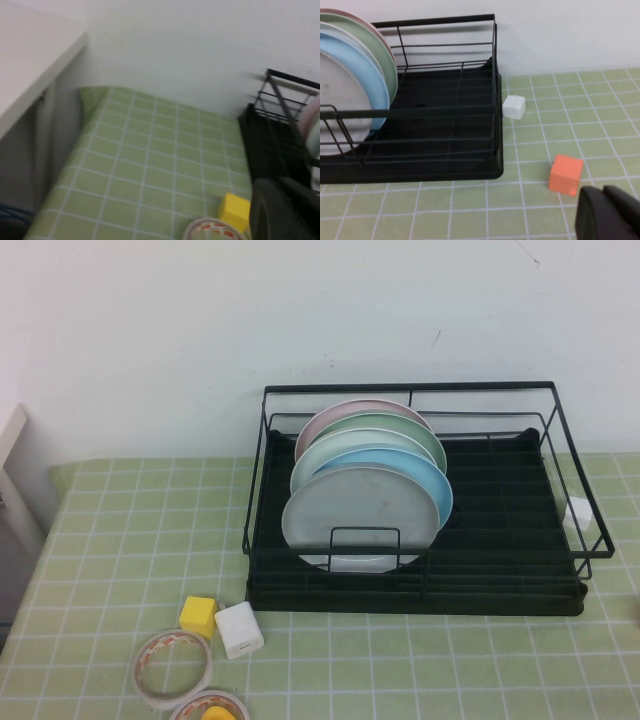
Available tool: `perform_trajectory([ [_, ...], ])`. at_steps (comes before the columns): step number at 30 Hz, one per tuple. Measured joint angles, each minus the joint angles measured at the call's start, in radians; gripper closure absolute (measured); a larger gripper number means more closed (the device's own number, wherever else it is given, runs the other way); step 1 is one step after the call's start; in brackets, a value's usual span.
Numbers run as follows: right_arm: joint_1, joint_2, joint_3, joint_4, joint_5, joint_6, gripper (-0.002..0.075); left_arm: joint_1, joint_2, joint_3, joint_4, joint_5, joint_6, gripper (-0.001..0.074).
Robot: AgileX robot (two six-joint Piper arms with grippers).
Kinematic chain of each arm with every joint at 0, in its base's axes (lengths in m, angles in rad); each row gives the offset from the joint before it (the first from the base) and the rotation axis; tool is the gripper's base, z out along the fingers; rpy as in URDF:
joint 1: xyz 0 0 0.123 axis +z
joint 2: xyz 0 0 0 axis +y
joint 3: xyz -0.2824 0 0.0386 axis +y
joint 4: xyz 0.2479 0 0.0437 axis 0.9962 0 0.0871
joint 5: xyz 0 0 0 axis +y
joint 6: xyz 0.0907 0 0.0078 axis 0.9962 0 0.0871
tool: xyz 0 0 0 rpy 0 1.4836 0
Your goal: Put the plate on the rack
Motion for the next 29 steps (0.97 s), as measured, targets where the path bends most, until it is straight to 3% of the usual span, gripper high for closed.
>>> perform_trajectory([
  [9,0.0,0.0,0.0,-0.002,0.0,0.0,0.0727,0.057,-0.002,-0.002,0.031,0.104,0.014,0.0736],
  [18,0.0,0.0,0.0,-0.002,0.0,0.0,0.0728,-0.042,-0.002,-0.002,0.031,0.104,0.026,0.0736],
  [29,0.002,0.0,0.0,-0.002,0.0,0.0,0.0728,-0.053,-0.002,-0.002,0.031,0.104,0.026,0.0736],
])
